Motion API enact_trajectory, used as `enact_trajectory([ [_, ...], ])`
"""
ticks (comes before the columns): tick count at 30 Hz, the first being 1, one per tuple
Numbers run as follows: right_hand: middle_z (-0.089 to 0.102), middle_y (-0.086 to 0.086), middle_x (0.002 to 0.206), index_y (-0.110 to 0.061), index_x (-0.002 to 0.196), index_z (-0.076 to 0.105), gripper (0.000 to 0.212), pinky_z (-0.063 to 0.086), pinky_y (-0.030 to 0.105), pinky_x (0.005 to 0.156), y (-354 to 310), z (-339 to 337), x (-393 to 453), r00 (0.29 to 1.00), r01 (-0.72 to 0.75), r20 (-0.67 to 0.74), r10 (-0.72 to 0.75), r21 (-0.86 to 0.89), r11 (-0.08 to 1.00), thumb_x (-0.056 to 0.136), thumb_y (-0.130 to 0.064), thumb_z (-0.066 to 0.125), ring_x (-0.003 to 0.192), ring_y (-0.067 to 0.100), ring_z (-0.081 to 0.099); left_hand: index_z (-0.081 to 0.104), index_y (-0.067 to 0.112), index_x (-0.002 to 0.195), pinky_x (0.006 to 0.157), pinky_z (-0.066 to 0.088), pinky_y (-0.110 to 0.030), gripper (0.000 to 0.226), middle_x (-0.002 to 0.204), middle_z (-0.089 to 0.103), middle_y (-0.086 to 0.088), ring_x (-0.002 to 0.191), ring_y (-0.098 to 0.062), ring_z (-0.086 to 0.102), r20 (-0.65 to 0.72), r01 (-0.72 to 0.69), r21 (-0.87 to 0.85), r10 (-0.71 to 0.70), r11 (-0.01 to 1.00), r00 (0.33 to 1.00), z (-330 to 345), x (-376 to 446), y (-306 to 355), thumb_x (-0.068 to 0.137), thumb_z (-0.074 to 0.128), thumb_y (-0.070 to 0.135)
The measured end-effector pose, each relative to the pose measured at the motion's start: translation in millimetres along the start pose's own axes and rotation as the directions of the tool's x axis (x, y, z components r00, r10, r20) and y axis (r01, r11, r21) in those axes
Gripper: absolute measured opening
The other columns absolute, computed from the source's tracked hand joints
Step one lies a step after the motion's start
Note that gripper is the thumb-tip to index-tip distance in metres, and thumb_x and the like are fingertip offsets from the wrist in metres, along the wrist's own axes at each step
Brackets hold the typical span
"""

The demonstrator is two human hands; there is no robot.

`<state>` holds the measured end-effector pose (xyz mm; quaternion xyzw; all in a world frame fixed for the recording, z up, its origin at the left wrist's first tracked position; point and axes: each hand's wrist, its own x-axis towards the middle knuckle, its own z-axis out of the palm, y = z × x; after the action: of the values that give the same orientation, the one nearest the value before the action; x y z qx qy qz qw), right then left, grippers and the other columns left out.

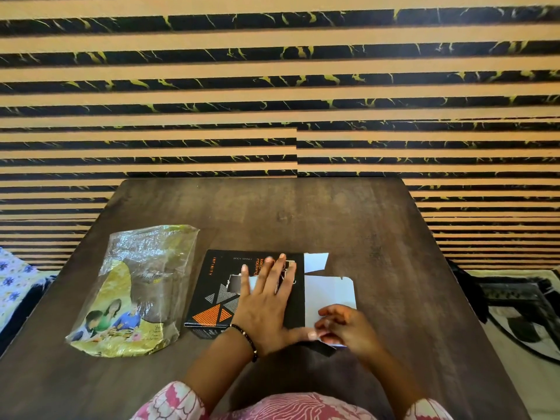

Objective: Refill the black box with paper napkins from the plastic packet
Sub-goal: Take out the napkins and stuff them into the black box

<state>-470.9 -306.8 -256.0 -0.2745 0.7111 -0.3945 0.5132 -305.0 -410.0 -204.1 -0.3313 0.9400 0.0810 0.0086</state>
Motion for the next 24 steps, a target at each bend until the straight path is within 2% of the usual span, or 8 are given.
enact_trajectory([
  [4, 0.071, 0.012, 0.089, -0.012, 0.096, 0.062, 0.021, 0.058, 0.034, 0.075, 2.4, -1.8, 0.4, 1.000, -0.003, 0.009, 0.003, 0.008, 1.000, 0.090, 0.003, 0.048, 0.078, 0.022, 0.071, 0.013, 0.019, 0.145, 0.107, -0.008, -0.058, 0.108, 0.156, 0.015, -0.008, 0.143, -0.028, 0.009, -0.040, -0.195, 0.066, 0.197, 0.979, 0.980, 5.5, 9.0, 12.7, 0.064, 0.031, 0.087],
  [7, 0.071, 0.010, 0.096, -0.015, 0.098, 0.063, 0.023, 0.056, 0.027, 0.067, 3.7, -1.8, 0.5, 1.000, 0.016, -0.004, -0.017, -0.060, 0.998, 0.089, 0.002, 0.050, 0.084, 0.021, 0.070, 0.001, 0.023, 0.145, 0.107, -0.023, -0.049, 0.096, 0.158, -0.001, -0.003, 0.144, -0.022, -0.007, -0.077, -0.196, 0.024, 0.198, 0.980, 0.977, 7.5, 16.8, 18.2, 0.071, 0.038, 0.073],
  [9, 0.071, 0.009, 0.097, -0.017, 0.098, 0.063, 0.023, 0.056, 0.025, 0.066, 3.6, -1.4, 0.7, 1.000, 0.023, -0.012, -0.024, -0.079, 0.997, 0.090, 0.000, 0.048, 0.085, 0.020, 0.070, -0.003, 0.024, 0.145, 0.108, -0.022, -0.048, 0.095, 0.157, -0.008, 0.000, 0.143, -0.018, -0.014, -0.067, -0.181, -0.001, 0.181, 0.983, 0.981, 8.8, 16.1, 19.0, 0.073, 0.038, 0.070],
  [12, 0.070, 0.012, 0.096, -0.017, 0.095, 0.064, 0.022, 0.058, 0.030, 0.077, -1.5, -1.4, 1.5, 0.996, 0.074, -0.048, -0.078, -0.087, 0.993, 0.092, -0.003, 0.047, 0.086, 0.021, 0.069, 0.009, 0.019, 0.145, 0.110, -0.011, -0.048, 0.089, 0.158, 0.006, -0.002, 0.144, -0.019, -0.001, -0.081, -0.178, -0.019, 0.176, 0.984, 0.981, 12.1, 10.6, 18.9, 0.075, 0.040, 0.065],
  [15, 0.068, 0.010, 0.098, -0.019, 0.095, 0.063, 0.026, 0.056, 0.024, 0.071, -15.3, -7.1, 8.5, 0.974, 0.128, -0.182, -0.139, -0.070, 0.989, 0.090, 0.001, 0.046, 0.081, 0.020, 0.068, 0.020, 0.016, 0.143, 0.111, -0.003, -0.048, 0.077, 0.154, 0.024, -0.004, 0.142, -0.022, 0.019, -0.118, -0.157, 0.000, 0.156, 0.988, 0.981, 15.4, 8.7, 20.3, 0.080, 0.040, 0.055],
  [18, 0.059, -0.002, 0.113, -0.027, 0.113, 0.054, 0.037, 0.057, 0.034, 0.078, -30.8, -14.7, 25.6, 0.953, 0.111, -0.273, -0.133, -0.096, 0.989, 0.086, -0.001, 0.052, 0.091, 0.021, 0.066, 0.016, 0.016, 0.144, 0.115, -0.008, -0.049, 0.075, 0.154, 0.022, -0.006, 0.143, -0.023, 0.016, -0.092, -0.154, 0.000, 0.154, 0.988, 0.984, 15.9, 8.7, 22.6, 0.078, 0.037, 0.047],
  [21, 0.044, -0.009, 0.122, -0.033, 0.137, 0.035, 0.060, 0.056, 0.030, 0.076, -43.3, -14.7, 40.6, 0.961, 0.167, -0.194, -0.199, -0.172, 0.971, 0.089, -0.003, 0.052, 0.103, 0.021, 0.062, 0.012, 0.016, 0.145, 0.113, -0.007, -0.050, 0.077, 0.156, 0.014, -0.004, 0.144, -0.022, 0.010, -0.064, -0.143, 0.009, 0.143, 0.990, 0.988, 13.7, 9.1, 22.9, 0.077, 0.035, 0.044],
  [24, 0.041, -0.011, 0.123, -0.039, 0.139, 0.031, 0.067, 0.058, 0.035, 0.077, -45.6, -10.5, 47.2, 0.969, 0.186, -0.128, -0.213, -0.196, 0.963, 0.088, -0.001, 0.053, 0.105, 0.023, 0.061, 0.029, 0.014, 0.140, 0.116, 0.006, -0.052, 0.078, 0.149, 0.036, -0.006, 0.138, -0.023, 0.031, -0.026, -0.126, 0.049, 0.128, 0.991, 0.991, 14.5, 7.7, 24.4, 0.071, 0.042, 0.047],
])
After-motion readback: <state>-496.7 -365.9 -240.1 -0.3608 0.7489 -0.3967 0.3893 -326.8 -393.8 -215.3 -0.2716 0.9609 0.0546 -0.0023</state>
